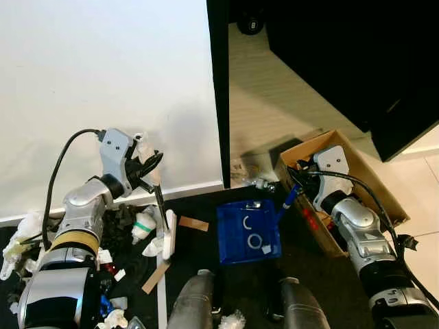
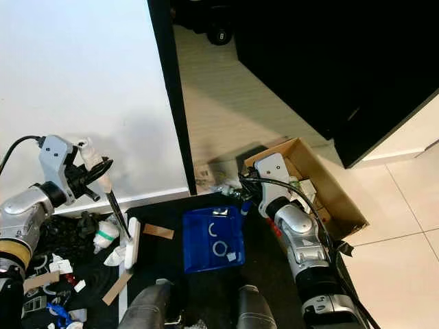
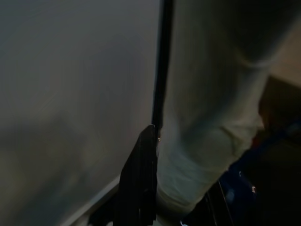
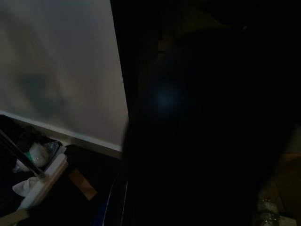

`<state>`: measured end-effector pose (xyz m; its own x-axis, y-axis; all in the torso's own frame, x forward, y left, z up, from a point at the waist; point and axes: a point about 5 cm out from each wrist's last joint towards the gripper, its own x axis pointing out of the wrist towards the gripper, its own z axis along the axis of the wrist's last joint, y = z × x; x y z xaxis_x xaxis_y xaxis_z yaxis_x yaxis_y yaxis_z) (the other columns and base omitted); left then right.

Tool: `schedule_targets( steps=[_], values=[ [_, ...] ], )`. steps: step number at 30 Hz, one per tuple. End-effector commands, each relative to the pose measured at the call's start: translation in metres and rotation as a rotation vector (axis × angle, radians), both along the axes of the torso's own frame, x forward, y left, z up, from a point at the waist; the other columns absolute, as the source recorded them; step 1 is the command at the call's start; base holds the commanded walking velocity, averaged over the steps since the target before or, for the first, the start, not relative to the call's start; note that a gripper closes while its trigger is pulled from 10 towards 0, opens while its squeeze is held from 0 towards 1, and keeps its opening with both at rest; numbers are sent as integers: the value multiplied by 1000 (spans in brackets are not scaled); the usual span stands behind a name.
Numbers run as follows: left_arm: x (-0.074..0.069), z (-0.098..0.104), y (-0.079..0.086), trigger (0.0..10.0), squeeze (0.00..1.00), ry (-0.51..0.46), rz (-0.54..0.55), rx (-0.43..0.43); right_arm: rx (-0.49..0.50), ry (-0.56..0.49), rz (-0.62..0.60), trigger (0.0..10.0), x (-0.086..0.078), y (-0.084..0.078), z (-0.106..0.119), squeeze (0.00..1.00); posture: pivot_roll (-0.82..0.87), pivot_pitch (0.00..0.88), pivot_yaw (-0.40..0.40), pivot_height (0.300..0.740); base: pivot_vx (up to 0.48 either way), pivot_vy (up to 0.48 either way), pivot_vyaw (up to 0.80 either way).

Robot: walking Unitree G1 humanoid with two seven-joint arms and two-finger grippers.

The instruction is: Sweep floor

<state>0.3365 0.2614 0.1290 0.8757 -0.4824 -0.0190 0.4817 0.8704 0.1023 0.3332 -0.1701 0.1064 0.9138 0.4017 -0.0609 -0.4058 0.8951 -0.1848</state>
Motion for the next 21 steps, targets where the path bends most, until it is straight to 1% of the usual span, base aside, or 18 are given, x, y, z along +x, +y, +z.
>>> schedule_targets(
  steps=[1, 2, 5, 6, 8, 10, 11, 12, 14, 16, 18, 20, 21],
  values=[
    [-10, -23, -2, 10000, 0, 53, 45, -99, 24, 68, 3, 10000, -6, 3, -15, 0, 107, 350, 47, 740, 0, 0, 0],
    [-12, -29, -5, 10000, 0, 58, 57, -122, 26, 67, 5, 10000, -6, 4, -13, 0, 103, 350, 43, 740, 0, 0, 0],
    [-14, -35, -10, 10000, 0, 64, 58, -163, 26, 65, 8, 10000, -7, 3, -12, 0, 102, 349, 39, 740, 0, 0, 0],
    [-15, -37, -13, 10000, 0, 67, 54, -176, 25, 66, 8, 10000, -7, 2, -12, 0, 102, 348, 38, 740, 0, 0, 0],
    [-15, -37, -13, 10000, 0, 67, 54, -176, 25, 66, 8, 10000, -7, 2, -12, 0, 102, 348, 38, 740, 0, 0, 0],
    [-15, -39, -18, 10000, 0, 74, 28, -224, 20, 67, 8, 10000, -7, 0, -12, 0, 106, 343, 40, 740, 0, 0, 0],
    [-14, -38, -21, 10000, 0, 74, 9, -249, 20, 67, 8, 10000, -7, 0, -12, 0, 106, 343, 40, 740, 0, 0, 0],
    [-14, -38, -21, 10000, 0, 74, 9, -249, 20, 67, 8, 10000, -7, 0, -12, 0, 106, 343, 40, 740, 0, 0, 0],
    [-13, -34, -24, 10000, 0, 65, -26, -289, 20, 66, 6, 10000, -7, 0, -12, 0, 113, 334, 43, 740, 0, 0, 0],
    [-12, -32, -25, 10000, 0, 60, -40, -305, 21, 66, 5, 10000, -6, 0, -12, 0, 113, 334, 43, 740, 0, 0, 0],
    [-10, -27, -30, 10000, 0, 50, -87, -342, 24, 68, 7, 10000, -7, 2, -12, 0, 117, 333, 44, 740, 0, 0, 0],
    [-10, -27, -30, 10000, 0, 50, -87, -342, 24, 68, 7, 10000, -7, 2, -12, 0, 117, 333, 44, 740, 0, 0, 0],
    [-9, -25, -33, 10000, 0, 46, -114, -353, 25, 69, 9, 10000, -7, 3, -13, 0, 122, 329, 43, 740, 0, 0, 0]
  ],
)
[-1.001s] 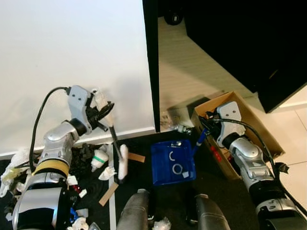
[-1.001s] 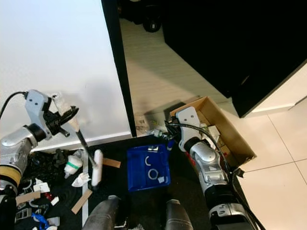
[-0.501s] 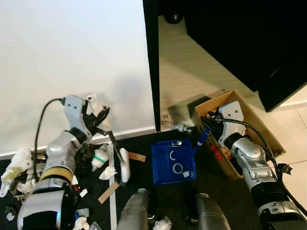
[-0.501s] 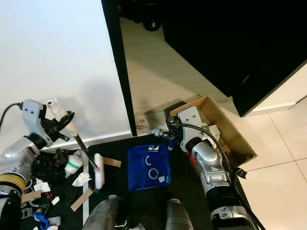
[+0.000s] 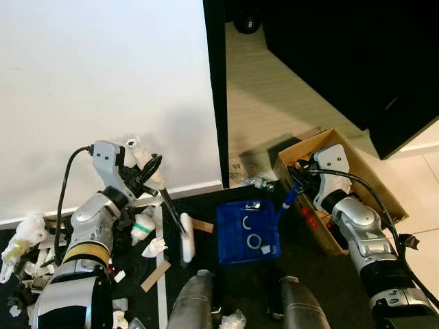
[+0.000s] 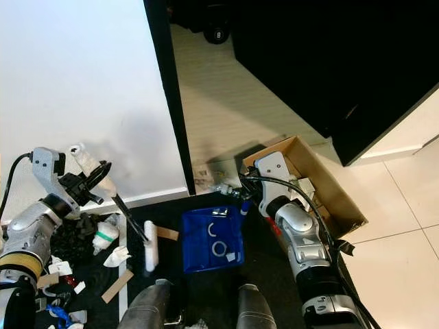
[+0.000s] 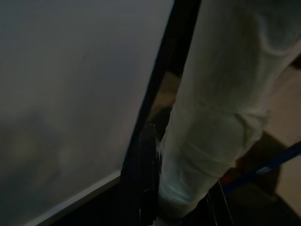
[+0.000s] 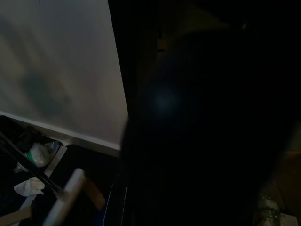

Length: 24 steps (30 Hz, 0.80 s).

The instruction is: Sweep floor

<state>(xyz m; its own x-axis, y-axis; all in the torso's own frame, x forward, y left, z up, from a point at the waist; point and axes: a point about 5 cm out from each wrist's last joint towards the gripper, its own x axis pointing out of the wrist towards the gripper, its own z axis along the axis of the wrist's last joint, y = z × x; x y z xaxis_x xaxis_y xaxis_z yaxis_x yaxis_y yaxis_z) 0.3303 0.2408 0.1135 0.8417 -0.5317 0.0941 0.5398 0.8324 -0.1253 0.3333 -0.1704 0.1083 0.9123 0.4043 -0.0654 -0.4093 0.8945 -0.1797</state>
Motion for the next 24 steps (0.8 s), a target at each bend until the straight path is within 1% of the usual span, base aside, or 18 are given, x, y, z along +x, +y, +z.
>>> schedule_targets(
  steps=[1, 3, 4, 5, 7, 10, 14, 16, 17, 19, 20, 24],
  values=[
    [-3, -8, -15, 10000, 0, 21, -77, -105, 23, 64, 9, 10000, -7, 4, -15, 0, 126, 326, 44, 740, 0, 0, 0],
    [-3, -7, -20, 10000, 0, 24, -125, -100, 24, 65, 13, 10000, -6, 6, -15, 0, 128, 325, 46, 740, 0, 0, 0],
    [-3, -7, -20, 10000, 0, 24, -125, -100, 24, 65, 13, 10000, -6, 6, -15, 0, 128, 325, 46, 740, 0, 0, 0],
    [-6, -8, -23, 10000, 0, 30, -167, -86, 24, 64, 14, 10000, -6, 6, -15, 0, 128, 323, 44, 740, 0, 0, 0],
    [-8, -8, -25, 10000, 0, 36, -205, -75, 24, 64, 14, 10000, -5, 5, -14, 0, 130, 322, 45, 740, 0, 0, 0],
    [-9, -8, -26, 10000, 0, 38, -224, -77, 24, 63, 13, 10000, -5, 5, -14, 0, 132, 321, 46, 740, 0, 0, 0],
    [-10, -1, -25, 10000, 0, 20, -243, -85, 24, 64, 10, 10000, -5, 4, -14, 0, 134, 320, 45, 740, 0, 0, 0],
    [-10, 7, -20, 10000, 0, -7, -236, -83, 24, 64, 10, 10000, -5, 4, -14, 0, 141, 319, 48, 740, 0, 0, 0],
    [-10, 7, -20, 10000, 0, -7, -236, -83, 24, 64, 10, 10000, -5, 4, -14, 0, 141, 319, 48, 740, 0, 0, 0],
    [-11, 16, -13, 10000, 0, -34, -218, -67, 25, 64, 8, 10000, -5, 4, -15, 0, 156, 317, 55, 740, 0, 0, 0],
    [-11, 16, -13, 10000, 0, -34, -218, -67, 25, 64, 8, 10000, -5, 4, -15, 0, 156, 317, 55, 740, 0, 0, 0],
    [-18, 31, 7, 10000, 0, -48, -160, -11, 30, 63, 5, 10000, -6, 5, -16, 0, 168, 314, 62, 740, 0, 0, 0]
  ],
)
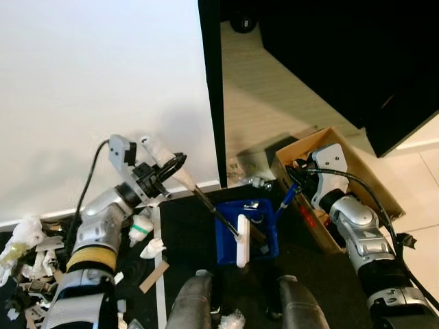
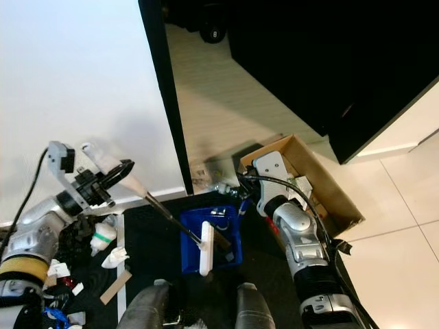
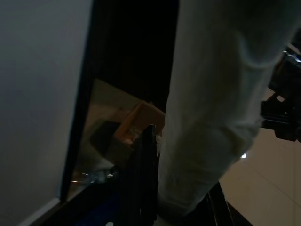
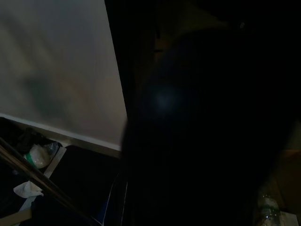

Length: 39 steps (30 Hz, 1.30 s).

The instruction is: Sweep floor

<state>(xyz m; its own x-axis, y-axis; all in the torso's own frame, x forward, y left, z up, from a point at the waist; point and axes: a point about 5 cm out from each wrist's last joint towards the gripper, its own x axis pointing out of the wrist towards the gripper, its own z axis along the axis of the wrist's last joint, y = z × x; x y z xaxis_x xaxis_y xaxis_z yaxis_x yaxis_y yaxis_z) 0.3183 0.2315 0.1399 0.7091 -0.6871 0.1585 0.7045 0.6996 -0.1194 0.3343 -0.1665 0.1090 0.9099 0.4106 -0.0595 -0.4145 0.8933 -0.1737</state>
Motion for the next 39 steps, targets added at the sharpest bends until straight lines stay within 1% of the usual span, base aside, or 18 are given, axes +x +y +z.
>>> schedule_targets(
  steps=[1, 3, 4, 5, 7, 8, 10, 12, 15, 16, 19, 22, 23, 26, 27, 33, 37, 39],
  values=[
    [-6, 5, 16, 10000, 0, 4, 46, 25, 22, 66, -1, 10000, -7, 1, -16, 0, 168, 314, 62, 740, 0, 0, 0],
    [-8, 8, 24, 10000, 0, 13, 87, 39, 24, 66, -4, 10000, -8, 1, -17, 0, 178, 311, 63, 740, 0, 0, 0],
    [-11, 15, 37, 10000, 0, 47, 230, 35, 47, 72, -28, 10000, -9, -3, -19, 0, 194, 304, 65, 740, 0, 0, 0],
    [-13, 17, 41, 10000, 0, 77, 285, 28, 56, 74, -39, 10000, -9, -5, -19, 0, 196, 303, 66, 740, 0, 0, 0],
    [-13, 17, 41, 10000, 0, 77, 285, 28, 56, 74, -39, 10000, -9, -5, -19, 0, 196, 303, 66, 740, 0, 0, 0],
    [-13, 20, 43, 10000, 0, 118, 365, -30, 72, 75, -57, 10000, -10, -7, -20, 0, 201, 297, 70, 740, 0, 0, 0],
    [-14, 22, 40, 10000, 0, 175, 473, -36, 103, 74, -92, 10000, -11, -12, -21, 0, 207, 289, 74, 740, 0, 0, 0],
    [-14, 22, 40, 10000, 0, 175, 473, -36, 103, 74, -92, 10000, -11, -12, -21, 0, 207, 289, 74, 740, 0, 0, 0],
    [-12, 11, 24, 10000, 0, 235, 639, 183, 190, 58, -168, 10000, -15, -18, -18, 0, 205, 272, 78, 740, 0, 0, 0],
    [-11, 9, 20, 10000, 0, 242, 648, 206, 225, 50, -186, 10000, -16, -18, -16, 0, 199, 263, 83, 740, 0, 0, 0],
    [-6, 6, 14, 10000, 0, 276, 635, 129, 332, -2, -256, 10000, -17, -21, -5, 0, 187, 251, 88, 740, 0, 0, 0],
    [-8, 1, 14, 10000, 0, 312, 650, 110, 369, -33, -290, 10000, -17, -24, 2, 0, 181, 244, 90, 740, 0, 0, 0],
    [-11, -5, 19, 10000, 0, 295, 741, 159, 415, -91, -334, 10000, -17, -30, 15, 0, 173, 237, 91, 740, 0, 0, 0],
    [-14, -9, 19, 10000, 0, 331, 774, 149, 432, -131, -355, 10000, -19, -33, 24, 0, 169, 234, 91, 740, 0, 0, 0],
    [-14, -8, 17, 10000, 0, 354, 763, 93, 422, -151, -354, 10000, -20, -33, 28, 0, 162, 225, 93, 740, 0, 0, 0],
    [-15, -9, 12, 10000, 0, 404, 725, 12, 430, -193, -346, 10000, -30, -31, 40, 0, 150, 200, 89, 740, 0, 0, 0],
    [-17, -12, 6, 10000, 0, 434, 689, 7, 432, -188, -324, 10000, -36, -29, 44, 0, 142, 185, 82, 740, 0, 0, 0],
    [-18, -13, 5, 10000, 0, 424, 689, 39, 420, -186, -307, 10000, -42, -29, 48, 0, 138, 180, 79, 740, 0, 0, 0]
  ],
)
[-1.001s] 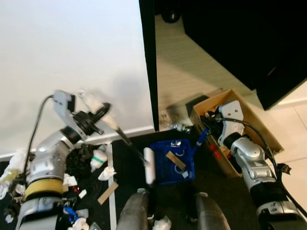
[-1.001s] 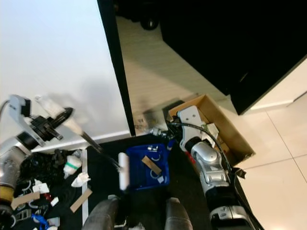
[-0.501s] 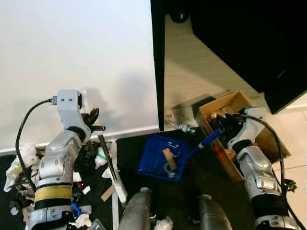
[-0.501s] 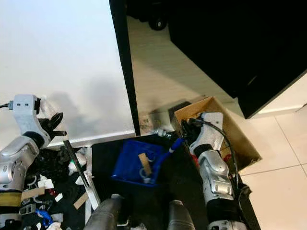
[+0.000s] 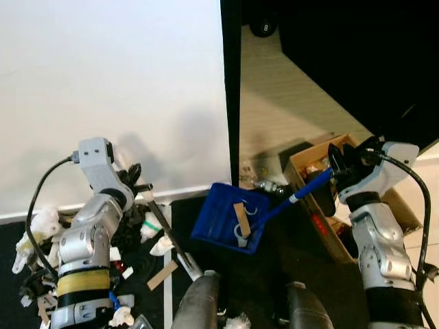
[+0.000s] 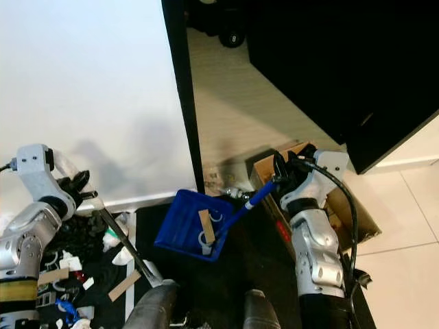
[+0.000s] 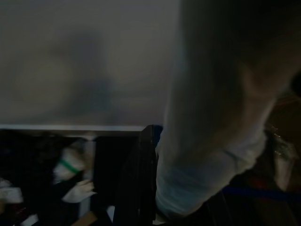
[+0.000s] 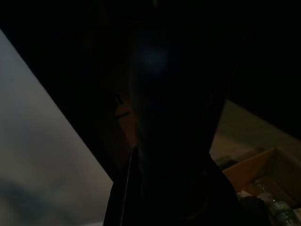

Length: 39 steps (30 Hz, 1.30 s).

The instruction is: Sweep floor

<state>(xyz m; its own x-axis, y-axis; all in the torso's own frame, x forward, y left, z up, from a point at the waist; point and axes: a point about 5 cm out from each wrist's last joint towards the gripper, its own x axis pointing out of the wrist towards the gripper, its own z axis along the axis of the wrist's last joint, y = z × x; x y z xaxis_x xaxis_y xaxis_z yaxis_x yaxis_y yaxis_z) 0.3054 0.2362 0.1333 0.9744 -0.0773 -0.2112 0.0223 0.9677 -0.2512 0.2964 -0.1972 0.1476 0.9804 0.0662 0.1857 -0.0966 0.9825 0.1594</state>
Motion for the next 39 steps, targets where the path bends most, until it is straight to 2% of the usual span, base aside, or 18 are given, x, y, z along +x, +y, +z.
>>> schedule_targets(
  steps=[1, 4, 5, 7, 10, 13, 17, 20, 23, 25, 26, 28, 30, 36, 39],
  values=[
    [-5, -6, 1, 10000, 0, 23, 3, 6, 23, -39, 18, 10000, -5, 1, 9, 0, 138, 180, 79, 740, 0, 0, 0],
    [-4, -4, 5, 10000, 0, 8, 30, 49, 14, -34, 10, 10000, -11, -5, 11, 0, 131, 174, 82, 740, 0, 0, 0],
    [-3, -2, 7, 10000, 0, -15, 18, 87, 6, -25, 18, 10000, -18, -8, 11, 0, 124, 171, 85, 740, 0, 0, 0],
    [-1, 1, 10, 10000, 0, -27, 25, 98, 0, -21, 36, 10000, -35, -13, 15, 0, 104, 163, 89, 740, 0, 0, 0],
    [1, 3, 8, 10000, 0, -39, 12, 121, 7, -33, 47, 10000, -44, -14, 20, 0, 91, 157, 91, 740, 0, 0, 0],
    [4, 5, 5, 10000, 0, -65, 14, 198, 25, -56, 43, 10000, -46, -14, 26, 0, 83, 152, 93, 740, 0, 0, 0],
    [8, 3, -6, 10000, 0, -101, 0, 110, 64, -77, 34, 10000, -36, -6, 31, 0, 59, 118, 91, 740, 0, 0, 0],
    [7, 1, -6, 10000, 0, -102, 10, 115, 69, -75, 47, 10000, -34, -2, 32, 0, 53, 111, 88, 740, 0, 0, 0],
    [4, -7, -7, 10000, 0, -64, 23, 4, 76, -66, 93, 10000, -27, 9, 34, 0, 50, 100, 68, 740, 0, 0, 0],
    [2, -10, -8, 10000, 0, -45, 28, -27, 81, -60, 121, 10000, -23, 15, 35, 0, 52, 100, 63, 740, 0, 0, 0],
    [2, -10, -8, 10000, 0, -45, 28, -27, 81, -60, 121, 10000, -23, 15, 35, 0, 52, 100, 63, 740, 0, 0, 0],
    [0, -10, -10, 10000, 0, -67, 14, 43, 86, -55, 147, 10000, -18, 21, 35, 0, 62, 97, 45, 740, 0, 0, 0],
    [0, -10, -11, 10000, 0, -78, 11, 73, 88, -54, 155, 10000, -16, 22, 35, 0, 63, 98, 39, 740, 0, 0, 0],
    [-2, -6, -7, 10000, 0, -138, 85, 153, 105, -31, 206, 10000, -6, 34, 32, 0, 79, 96, 7, 740, 0, 0, 0],
    [-1, -2, -11, 10000, 0, -155, 43, 183, 114, -24, 202, 10000, -4, 33, 30, 0, 84, 99, 7, 740, 0, 0, 0]
  ],
)
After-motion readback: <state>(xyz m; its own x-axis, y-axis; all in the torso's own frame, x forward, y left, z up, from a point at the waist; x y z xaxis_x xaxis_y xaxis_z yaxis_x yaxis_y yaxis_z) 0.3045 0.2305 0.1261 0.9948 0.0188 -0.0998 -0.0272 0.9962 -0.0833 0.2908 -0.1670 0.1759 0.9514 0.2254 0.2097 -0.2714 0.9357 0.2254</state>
